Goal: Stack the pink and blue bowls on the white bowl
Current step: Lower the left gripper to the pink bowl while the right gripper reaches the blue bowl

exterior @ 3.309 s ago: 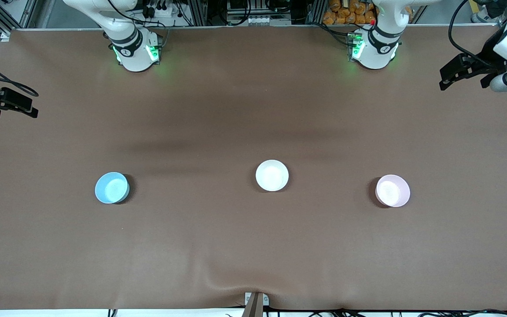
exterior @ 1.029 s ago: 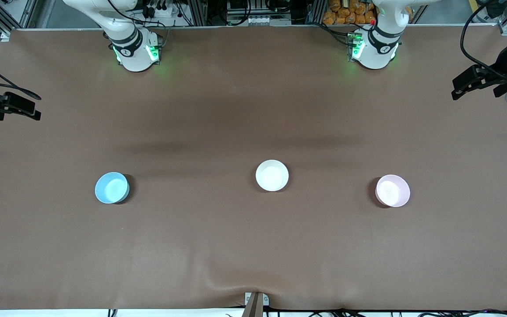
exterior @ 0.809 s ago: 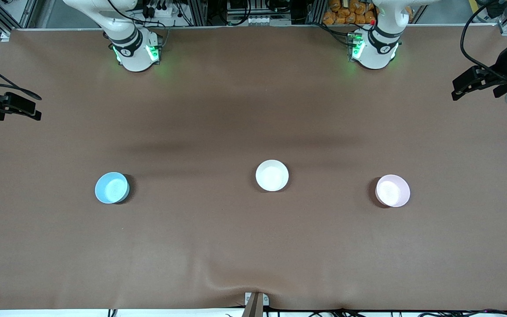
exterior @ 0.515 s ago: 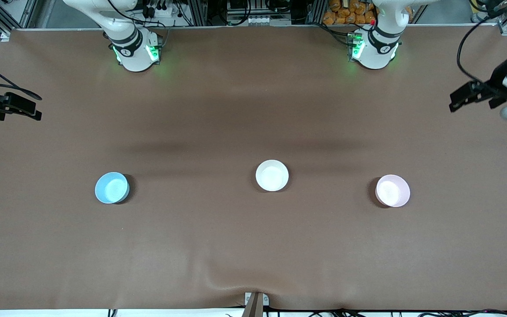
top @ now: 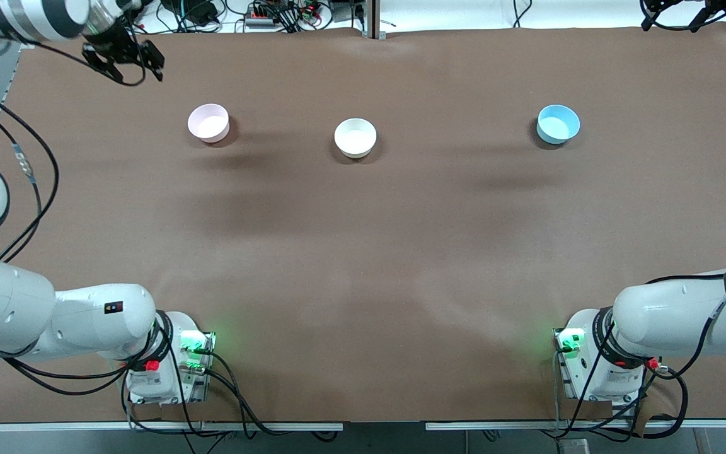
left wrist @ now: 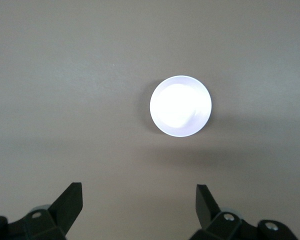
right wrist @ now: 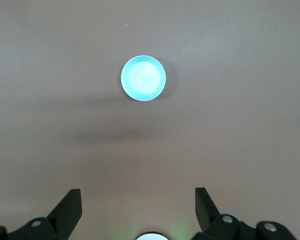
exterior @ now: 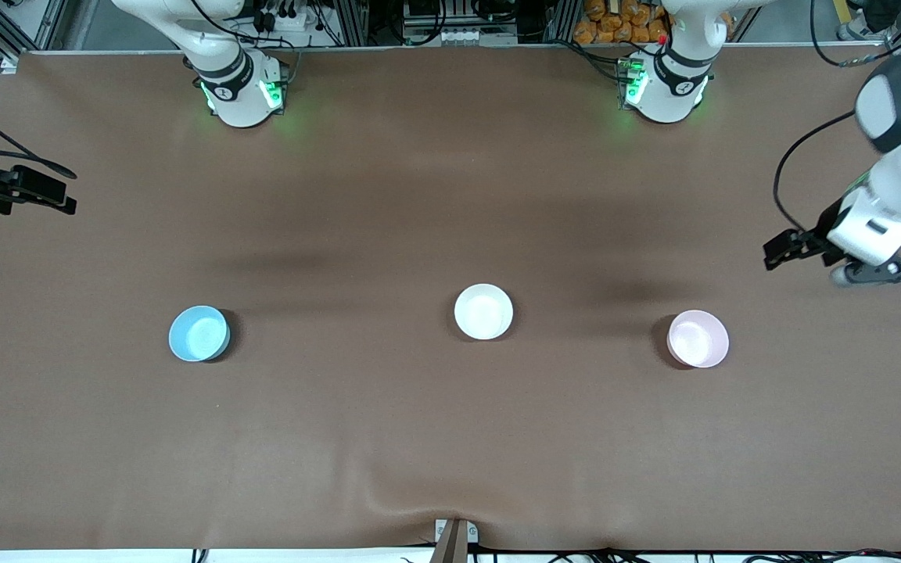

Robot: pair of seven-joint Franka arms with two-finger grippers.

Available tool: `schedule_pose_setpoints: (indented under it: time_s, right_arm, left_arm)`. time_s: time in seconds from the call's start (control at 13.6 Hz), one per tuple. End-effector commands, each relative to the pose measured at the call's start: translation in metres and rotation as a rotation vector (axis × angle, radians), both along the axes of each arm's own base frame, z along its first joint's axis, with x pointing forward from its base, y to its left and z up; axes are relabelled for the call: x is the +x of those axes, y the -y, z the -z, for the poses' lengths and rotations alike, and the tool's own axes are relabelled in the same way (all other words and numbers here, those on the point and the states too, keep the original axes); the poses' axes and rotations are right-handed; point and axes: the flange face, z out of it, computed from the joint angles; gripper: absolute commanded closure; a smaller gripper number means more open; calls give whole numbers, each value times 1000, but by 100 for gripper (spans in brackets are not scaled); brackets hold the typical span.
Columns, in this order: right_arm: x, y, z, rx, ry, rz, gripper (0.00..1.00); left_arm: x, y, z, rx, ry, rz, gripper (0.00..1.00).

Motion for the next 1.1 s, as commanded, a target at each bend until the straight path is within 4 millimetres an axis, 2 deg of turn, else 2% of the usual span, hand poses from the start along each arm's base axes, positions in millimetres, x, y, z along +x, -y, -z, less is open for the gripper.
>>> schedule_pose_setpoints:
  time_s: [0.0, 0.07, 0.22, 0.44, 0.66, 0.81, 1.03]
  right_arm:
    - [1, 1, 3, 14, 4, 12, 0]
    - [1, 2, 9, 15, 0, 11, 0]
    - [3, 1, 17, 13, 0, 11, 0]
    - [5, 1, 30, 13, -2, 13, 0]
    - [13, 9, 53, 13, -36, 31, 0]
    - [23, 22, 79, 18, -74, 48, 0]
    - [34, 23, 101, 16, -74, 50, 0]
  left_arm:
    - [14, -5, 37, 1, 6, 29, 0]
    - [19, -7, 53, -3, 8, 56, 0]
    - [26, -25, 85, -19, -4, 67, 0]
    - [34, -25, 119, -32, 1, 83, 1]
    - [43, -27, 148, -39, 16, 93, 12]
    - [48, -26, 170, -45, 44, 96, 18]
    - [50, -26, 197, -54, 44, 92, 30]
